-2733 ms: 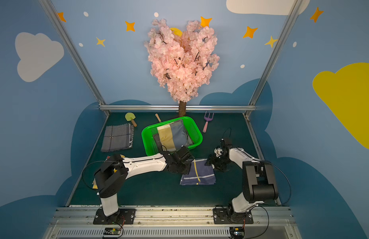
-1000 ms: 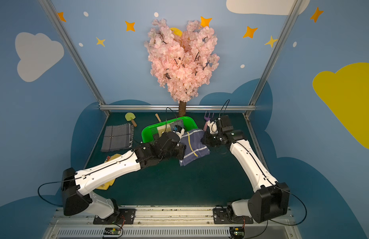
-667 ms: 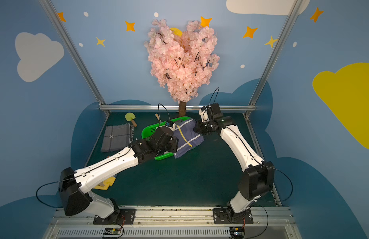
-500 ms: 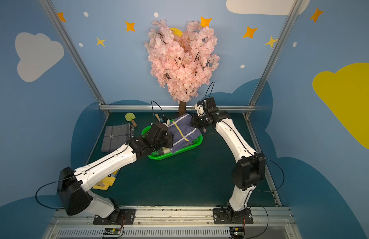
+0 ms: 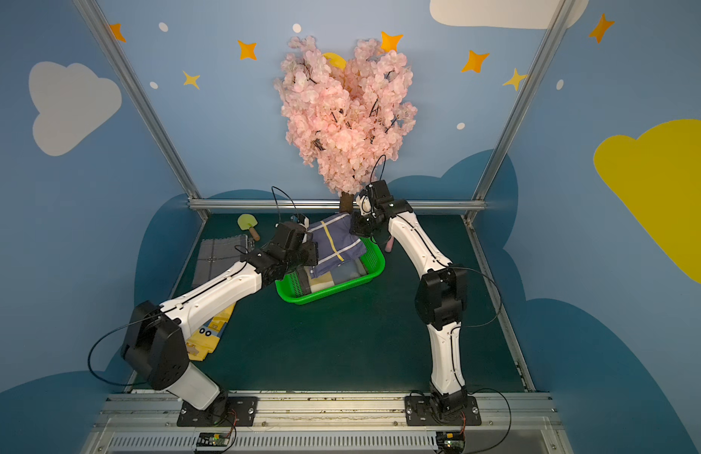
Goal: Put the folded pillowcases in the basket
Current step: Place the pillowcase in the basket.
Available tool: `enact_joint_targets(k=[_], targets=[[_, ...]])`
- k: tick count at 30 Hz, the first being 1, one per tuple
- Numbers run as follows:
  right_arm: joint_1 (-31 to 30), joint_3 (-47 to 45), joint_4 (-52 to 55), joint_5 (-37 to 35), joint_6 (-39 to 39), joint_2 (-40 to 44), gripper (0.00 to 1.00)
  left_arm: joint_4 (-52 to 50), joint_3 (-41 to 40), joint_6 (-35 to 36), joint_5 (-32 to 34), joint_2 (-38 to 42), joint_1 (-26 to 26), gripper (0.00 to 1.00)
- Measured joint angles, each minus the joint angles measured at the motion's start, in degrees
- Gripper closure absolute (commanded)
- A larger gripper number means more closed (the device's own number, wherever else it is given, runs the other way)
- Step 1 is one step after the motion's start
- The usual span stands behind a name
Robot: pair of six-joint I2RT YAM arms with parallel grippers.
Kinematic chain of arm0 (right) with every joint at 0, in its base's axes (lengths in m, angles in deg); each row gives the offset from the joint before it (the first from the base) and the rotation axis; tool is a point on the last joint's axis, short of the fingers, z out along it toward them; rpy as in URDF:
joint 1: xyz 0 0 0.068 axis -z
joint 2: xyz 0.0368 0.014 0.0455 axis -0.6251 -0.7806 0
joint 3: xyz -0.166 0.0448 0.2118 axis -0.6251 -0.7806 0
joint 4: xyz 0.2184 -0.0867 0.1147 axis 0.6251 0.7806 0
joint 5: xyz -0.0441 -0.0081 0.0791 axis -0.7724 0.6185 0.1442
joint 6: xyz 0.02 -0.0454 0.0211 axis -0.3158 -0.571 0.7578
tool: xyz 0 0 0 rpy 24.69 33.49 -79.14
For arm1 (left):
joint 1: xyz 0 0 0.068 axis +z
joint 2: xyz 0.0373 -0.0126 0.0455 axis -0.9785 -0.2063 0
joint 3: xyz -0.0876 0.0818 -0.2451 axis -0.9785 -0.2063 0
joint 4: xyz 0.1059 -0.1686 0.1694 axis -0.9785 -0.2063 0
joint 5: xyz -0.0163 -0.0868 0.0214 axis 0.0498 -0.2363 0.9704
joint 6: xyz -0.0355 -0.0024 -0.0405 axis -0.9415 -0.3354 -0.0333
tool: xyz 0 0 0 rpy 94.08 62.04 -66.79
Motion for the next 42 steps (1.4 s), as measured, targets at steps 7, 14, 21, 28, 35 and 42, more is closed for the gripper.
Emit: enact_joint_targets(k=[7, 14, 21, 28, 35, 42], targets=[[0.02, 2.56, 0.31, -0.48, -0.20, -5.70, 1.00, 3.43, -1.09, -1.14, -3.39, -5.57, 2.69, 0.97], [0.00, 5.03, 0.63, -0.57, -0.20, -10.71, 1.00, 5.57, -1.84, -2.08, -5.70, -9.57, 4.42, 0.97], [-0.02, 6.45, 0.61, -0.52, 0.15, -13.66, 1.00, 6.71, -1.84, -2.99, -6.38, -13.03, 5.22, 0.97], [0.11, 6.47, 0.07, -1.60, 0.70, -14.73, 0.51, 5.79, -1.81, -3.32, -5.75, -15.23, 5.73, 0.26], [0.35, 6.01, -1.44, -4.00, 0.72, -14.60, 0.33, 3.96, -1.81, -3.43, -4.17, -15.26, 6.82, 0.03], [0.24, -2.23, -5.68, -5.97, 0.70, -9.46, 0.29, 0.83, -1.88, -2.51, -1.64, -9.92, 7.34, 0.02]])
